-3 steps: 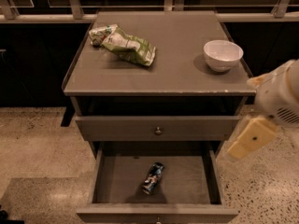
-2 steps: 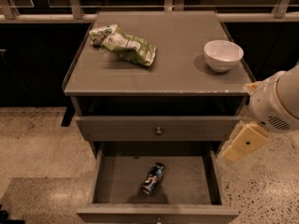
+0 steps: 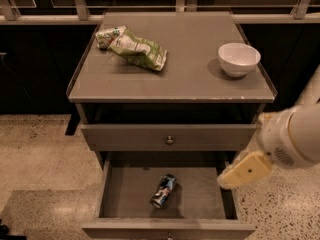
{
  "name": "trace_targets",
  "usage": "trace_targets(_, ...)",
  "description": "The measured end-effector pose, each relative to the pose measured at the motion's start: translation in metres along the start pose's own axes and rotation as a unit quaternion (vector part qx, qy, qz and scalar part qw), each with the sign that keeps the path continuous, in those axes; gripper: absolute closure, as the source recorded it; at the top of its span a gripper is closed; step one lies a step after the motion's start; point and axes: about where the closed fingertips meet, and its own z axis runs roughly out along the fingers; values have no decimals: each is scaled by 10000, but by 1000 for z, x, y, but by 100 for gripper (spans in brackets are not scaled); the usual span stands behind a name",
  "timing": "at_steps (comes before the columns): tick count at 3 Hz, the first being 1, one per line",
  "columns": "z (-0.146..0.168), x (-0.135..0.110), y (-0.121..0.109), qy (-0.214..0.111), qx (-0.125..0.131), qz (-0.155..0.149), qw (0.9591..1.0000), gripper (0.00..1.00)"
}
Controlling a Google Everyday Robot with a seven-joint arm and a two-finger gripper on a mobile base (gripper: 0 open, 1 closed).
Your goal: Pick redbull can from middle drawer and place on counter
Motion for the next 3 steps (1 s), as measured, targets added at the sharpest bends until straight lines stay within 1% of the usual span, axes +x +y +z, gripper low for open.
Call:
trace_targets(1, 61, 17, 41, -122, -241, 1053, 9941, 0)
trace_targets(2, 117, 26, 79, -229, -452, 1568, 9863, 0)
trace_targets(3, 122, 18, 68, -475, -187, 1580, 9861, 0)
